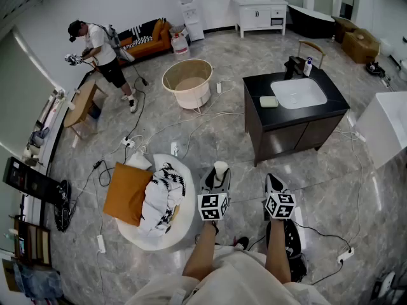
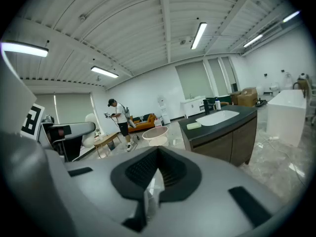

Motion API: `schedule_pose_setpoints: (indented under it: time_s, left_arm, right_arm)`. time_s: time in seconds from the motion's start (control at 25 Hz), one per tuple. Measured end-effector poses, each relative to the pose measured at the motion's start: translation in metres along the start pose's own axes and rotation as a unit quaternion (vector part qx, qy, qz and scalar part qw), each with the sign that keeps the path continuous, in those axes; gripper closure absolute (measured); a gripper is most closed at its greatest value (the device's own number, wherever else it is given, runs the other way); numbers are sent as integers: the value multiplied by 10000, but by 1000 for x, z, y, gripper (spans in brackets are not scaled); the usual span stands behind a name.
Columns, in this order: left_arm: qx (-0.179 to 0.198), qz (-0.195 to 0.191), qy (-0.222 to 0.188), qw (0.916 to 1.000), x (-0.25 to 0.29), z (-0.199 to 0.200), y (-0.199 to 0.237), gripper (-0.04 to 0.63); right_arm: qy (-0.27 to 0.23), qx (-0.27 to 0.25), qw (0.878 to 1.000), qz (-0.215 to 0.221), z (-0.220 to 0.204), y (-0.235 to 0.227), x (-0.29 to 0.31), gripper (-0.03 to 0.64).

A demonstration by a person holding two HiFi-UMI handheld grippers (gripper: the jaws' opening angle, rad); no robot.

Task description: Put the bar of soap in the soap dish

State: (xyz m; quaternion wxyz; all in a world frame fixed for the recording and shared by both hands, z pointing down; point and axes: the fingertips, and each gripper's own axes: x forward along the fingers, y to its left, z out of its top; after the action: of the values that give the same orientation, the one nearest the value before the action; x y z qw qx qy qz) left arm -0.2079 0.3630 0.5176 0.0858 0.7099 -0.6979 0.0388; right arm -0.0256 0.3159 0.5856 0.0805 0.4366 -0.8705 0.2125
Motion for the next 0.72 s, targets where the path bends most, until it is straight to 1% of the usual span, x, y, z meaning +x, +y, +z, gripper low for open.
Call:
schedule_pose_setpoints:
  time_s: [0.16, 0.4, 0.48, 0.6, 0.72]
  left_arm:
    - [75, -26, 47, 10000, 1, 1, -5, 396]
    - [113, -132, 74, 9998, 6, -1, -16, 396]
    - [112, -163, 71, 9998, 7, 0, -19, 396]
    - [92, -172, 63, 9998, 6, 0, -20, 396]
    - [19, -173, 88, 9998, 8, -5, -21, 396]
  right_arm:
    - [-48, 111, 9999, -32, 0, -5, -3, 615]
    - [-98, 130, 9998, -114, 0, -15, -6, 615]
    - [-146, 228, 9995, -131, 0, -18, -9, 615]
    - [-137, 378, 9992, -44, -3, -20, -10, 614]
    - [-40, 368, 9993, -1, -9, -22, -11, 614]
